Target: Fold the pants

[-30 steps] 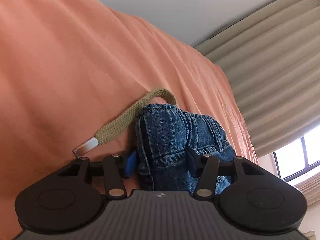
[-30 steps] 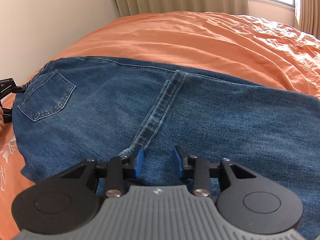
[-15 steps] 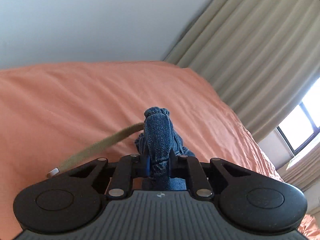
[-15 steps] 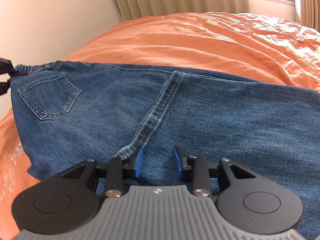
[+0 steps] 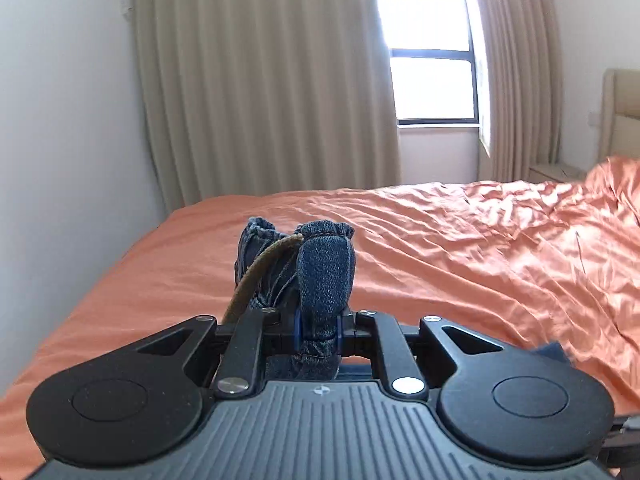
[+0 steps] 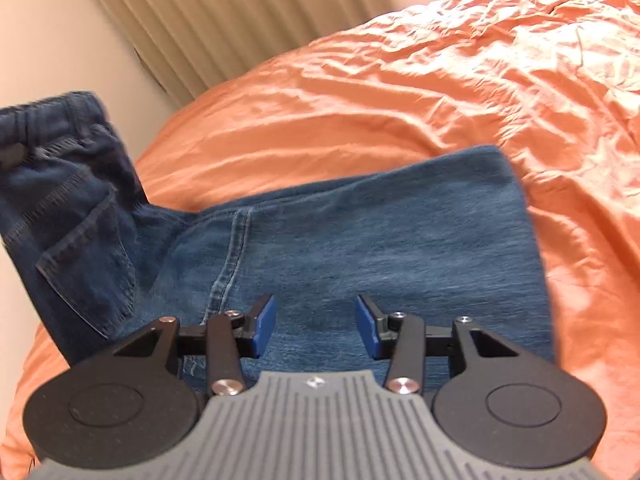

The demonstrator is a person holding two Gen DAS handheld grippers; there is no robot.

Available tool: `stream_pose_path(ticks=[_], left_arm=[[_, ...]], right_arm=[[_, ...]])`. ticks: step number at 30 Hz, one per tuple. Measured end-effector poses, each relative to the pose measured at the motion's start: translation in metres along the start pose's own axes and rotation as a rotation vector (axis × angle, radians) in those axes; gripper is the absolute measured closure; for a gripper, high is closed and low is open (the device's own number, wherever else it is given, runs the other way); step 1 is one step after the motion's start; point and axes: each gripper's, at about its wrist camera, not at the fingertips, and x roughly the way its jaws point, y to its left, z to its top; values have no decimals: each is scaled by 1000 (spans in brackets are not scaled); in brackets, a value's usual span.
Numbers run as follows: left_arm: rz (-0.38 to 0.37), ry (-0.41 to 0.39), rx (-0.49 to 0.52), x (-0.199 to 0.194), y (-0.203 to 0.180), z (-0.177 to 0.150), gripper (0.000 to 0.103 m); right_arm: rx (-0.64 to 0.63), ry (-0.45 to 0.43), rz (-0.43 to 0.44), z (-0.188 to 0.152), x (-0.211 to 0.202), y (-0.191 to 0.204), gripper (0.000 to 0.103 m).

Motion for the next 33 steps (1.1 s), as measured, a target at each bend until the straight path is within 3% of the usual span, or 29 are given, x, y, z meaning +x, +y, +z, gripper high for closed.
stream_pose_path(ticks=[6, 9, 12, 16, 17, 18, 23, 26, 33], left_arm=[[-94, 123, 151, 3, -92, -54, 87], [-139, 247, 180, 8, -115, -81, 87], [-188, 346, 128, 9, -114, -97, 81], [-395, 499, -35, 21, -98, -102, 36], [-435, 525, -75, 25, -93, -102, 27], [-463, 540, -114, 30, -89, -102, 25], [-529, 529, -227, 23, -57, -87, 26], [-513, 474, -219, 9, -38, -74, 26], [-317, 336, -135, 15, 9, -52, 29]], right_arm=[[111, -12, -16, 8, -22, -36, 61], [164, -7, -31, 10, -28, -56, 60], [205, -9, -28, 11, -31, -69, 57], [244, 2, 22, 13, -28, -72, 57], [244, 6, 31, 13, -27, -71, 57], [246, 11, 42, 13, -26, -71, 56], [310, 37, 112, 8, -21, -74, 56], [320, 25, 149, 9, -21, -70, 55], [340, 9, 303, 13, 6, -49, 57]])
